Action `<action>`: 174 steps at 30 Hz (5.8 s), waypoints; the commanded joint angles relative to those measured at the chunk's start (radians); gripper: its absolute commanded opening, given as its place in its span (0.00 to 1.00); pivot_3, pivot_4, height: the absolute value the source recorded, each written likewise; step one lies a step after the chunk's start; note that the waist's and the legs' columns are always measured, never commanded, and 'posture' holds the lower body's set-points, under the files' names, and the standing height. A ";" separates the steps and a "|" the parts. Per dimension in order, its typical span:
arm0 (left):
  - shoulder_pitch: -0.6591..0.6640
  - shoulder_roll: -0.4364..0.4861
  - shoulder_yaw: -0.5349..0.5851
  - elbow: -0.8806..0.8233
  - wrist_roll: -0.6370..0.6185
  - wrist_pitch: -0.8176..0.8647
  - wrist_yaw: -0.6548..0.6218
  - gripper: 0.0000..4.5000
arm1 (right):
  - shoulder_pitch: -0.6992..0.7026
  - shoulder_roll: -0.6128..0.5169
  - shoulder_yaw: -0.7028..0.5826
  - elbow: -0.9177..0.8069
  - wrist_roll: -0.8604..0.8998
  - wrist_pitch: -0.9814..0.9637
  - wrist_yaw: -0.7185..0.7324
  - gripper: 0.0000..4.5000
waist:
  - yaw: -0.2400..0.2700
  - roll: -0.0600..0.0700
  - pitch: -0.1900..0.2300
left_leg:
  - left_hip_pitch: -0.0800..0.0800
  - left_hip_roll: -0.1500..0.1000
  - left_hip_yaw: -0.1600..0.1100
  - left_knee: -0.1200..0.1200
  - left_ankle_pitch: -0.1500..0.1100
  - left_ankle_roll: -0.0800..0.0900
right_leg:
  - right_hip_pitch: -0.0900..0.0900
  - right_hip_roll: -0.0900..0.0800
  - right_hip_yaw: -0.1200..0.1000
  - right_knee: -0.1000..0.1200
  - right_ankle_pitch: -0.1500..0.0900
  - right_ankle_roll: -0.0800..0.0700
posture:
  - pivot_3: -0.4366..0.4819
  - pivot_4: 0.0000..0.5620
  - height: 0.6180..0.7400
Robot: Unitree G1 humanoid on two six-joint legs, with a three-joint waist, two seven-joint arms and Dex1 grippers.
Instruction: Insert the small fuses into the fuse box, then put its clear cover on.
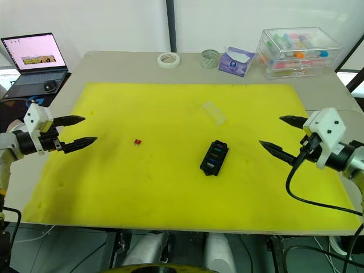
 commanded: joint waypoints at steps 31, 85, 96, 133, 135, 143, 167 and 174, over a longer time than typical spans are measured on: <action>-0.096 -0.369 0.453 0.093 -1.263 1.301 1.217 1.00 | -0.534 0.241 0.628 -0.103 -0.064 0.084 -0.039 0.99 | -0.018 -0.002 -0.001 | 0.000 0.000 -0.001 0.001 0.000 0.000 | -0.002 0.000 0.000 0.002 0.000 0.000 | 0.48 0.27 1.00; -0.233 -0.377 0.245 0.237 -0.711 1.216 0.853 0.64 | -0.541 0.244 0.604 -0.143 -0.058 0.148 -0.077 1.00 | 0.006 -0.002 -0.001 | 0.000 -0.002 -0.001 0.002 0.000 -0.001 | -0.001 -0.001 0.000 0.002 0.000 0.000 | 0.48 0.27 1.00; -0.241 -0.385 0.252 0.254 -0.624 1.195 0.808 0.38 | -0.537 0.240 0.605 -0.139 -0.064 0.143 -0.075 1.00 | 0.001 -0.001 -0.001 | 0.000 -0.002 -0.001 0.002 0.001 -0.001 | -0.001 -0.001 0.000 0.002 0.000 0.000 | 0.48 0.27 1.00; -0.176 -0.348 0.208 -0.190 -0.657 1.203 0.527 0.00 | -0.530 0.216 0.460 -0.015 0.077 0.329 -0.076 1.00 | -0.005 -0.001 0.000 | -0.001 -0.002 -0.001 0.001 0.001 -0.001 | -0.002 -0.001 0.001 0.002 0.000 0.000 | 0.48 0.27 1.00; -0.156 -0.329 0.174 -0.288 -0.663 1.166 0.463 0.00 | -0.541 0.210 0.434 -0.001 0.124 0.388 -0.065 1.00 | -0.007 -0.001 0.000 | -0.001 -0.001 -0.001 0.000 0.001 -0.001 | -0.002 -0.001 0.001 0.001 0.000 0.000 | 0.48 0.27 1.00; -0.217 -0.311 0.020 -0.479 -0.594 0.920 0.298 0.00 | -0.602 0.221 0.384 0.049 0.305 0.547 -0.021 1.00 | -0.015 -0.001 0.000 | -0.001 -0.001 -0.001 -0.001 0.001 -0.001 | -0.001 0.000 0.001 0.000 0.000 0.000 | 0.48 0.27 1.00; -0.221 -0.298 -0.188 -0.504 -0.408 0.565 0.063 0.00 | -0.592 0.297 0.447 -0.049 0.351 0.564 -0.126 0.46 | -0.016 0.000 0.000 | -0.001 -0.001 -0.001 -0.001 0.001 -0.001 | -0.002 0.000 0.000 -0.001 0.000 0.000 | 0.48 0.27 1.00; -0.223 -0.299 -0.196 -0.497 -0.403 0.550 0.053 0.00 | -0.597 0.301 0.454 -0.048 0.359 0.568 -0.122 0.27 | -0.016 0.000 0.000 | -0.001 -0.001 -0.001 -0.001 0.001 -0.001 | -0.002 0.000 0.000 -0.001 0.000 0.000 | 0.48 0.27 1.00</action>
